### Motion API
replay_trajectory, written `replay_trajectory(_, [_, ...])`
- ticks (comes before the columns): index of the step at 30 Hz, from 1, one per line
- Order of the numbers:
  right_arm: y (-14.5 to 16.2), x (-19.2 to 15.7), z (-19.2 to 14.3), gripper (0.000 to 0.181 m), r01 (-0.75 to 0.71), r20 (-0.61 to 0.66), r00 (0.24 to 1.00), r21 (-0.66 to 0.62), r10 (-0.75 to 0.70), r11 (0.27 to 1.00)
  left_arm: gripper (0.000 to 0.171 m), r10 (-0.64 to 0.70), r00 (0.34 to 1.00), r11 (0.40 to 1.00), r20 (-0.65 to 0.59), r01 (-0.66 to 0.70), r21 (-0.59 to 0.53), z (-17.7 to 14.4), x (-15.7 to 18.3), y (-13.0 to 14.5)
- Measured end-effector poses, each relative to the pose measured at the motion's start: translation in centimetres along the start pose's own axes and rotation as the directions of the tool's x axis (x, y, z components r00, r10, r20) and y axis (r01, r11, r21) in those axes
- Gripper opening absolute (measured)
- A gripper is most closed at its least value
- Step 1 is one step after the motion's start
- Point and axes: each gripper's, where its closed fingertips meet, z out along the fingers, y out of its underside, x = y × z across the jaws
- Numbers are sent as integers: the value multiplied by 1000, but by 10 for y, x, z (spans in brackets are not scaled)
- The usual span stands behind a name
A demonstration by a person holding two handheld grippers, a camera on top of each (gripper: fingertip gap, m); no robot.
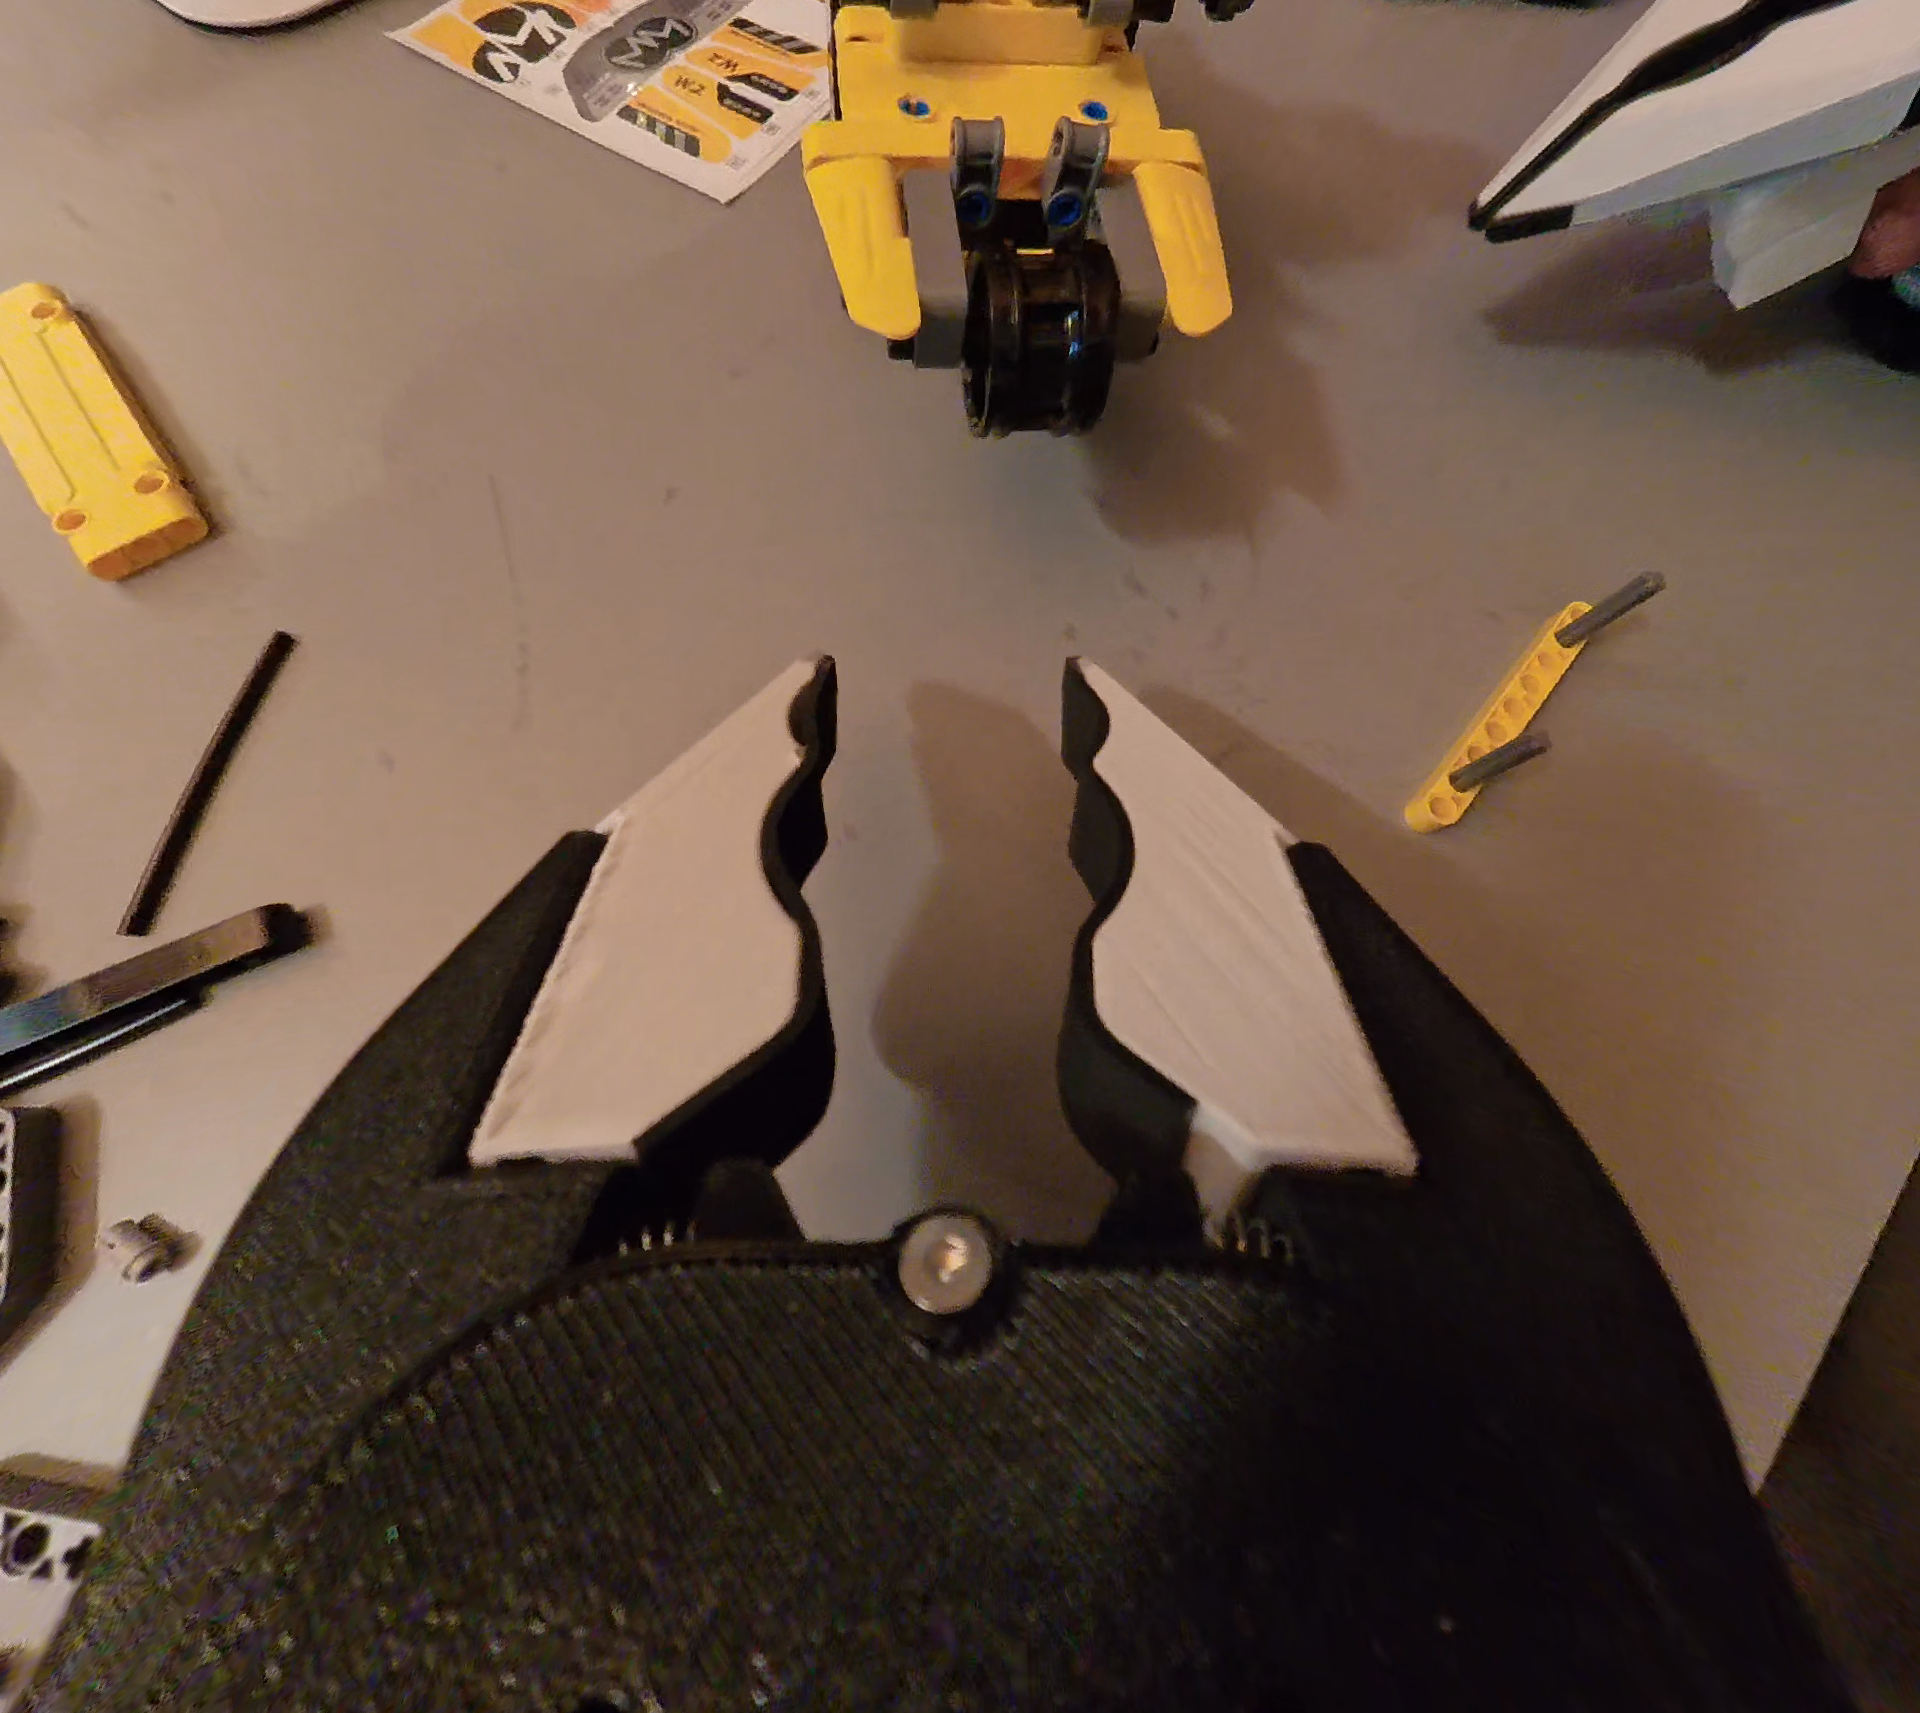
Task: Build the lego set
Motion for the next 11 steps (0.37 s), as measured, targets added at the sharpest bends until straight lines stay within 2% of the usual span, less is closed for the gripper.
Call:
replay_trajectory(3, [-2,2,-1,0,-12,4,1000,14,12,1000,41,4,1000,1000,11,-4,-29,3,-2,3])
replay_trajectory(7, [1,7,3,0,40,-76,996,-17,-41,999,46,48,998,992,28,-45,-122,13,0,15])
replay_trajectory(11, [6,5,6,0,129,-138,981,-68,-138,989,45,51,999,992,19,-48,-113,13,1,13])
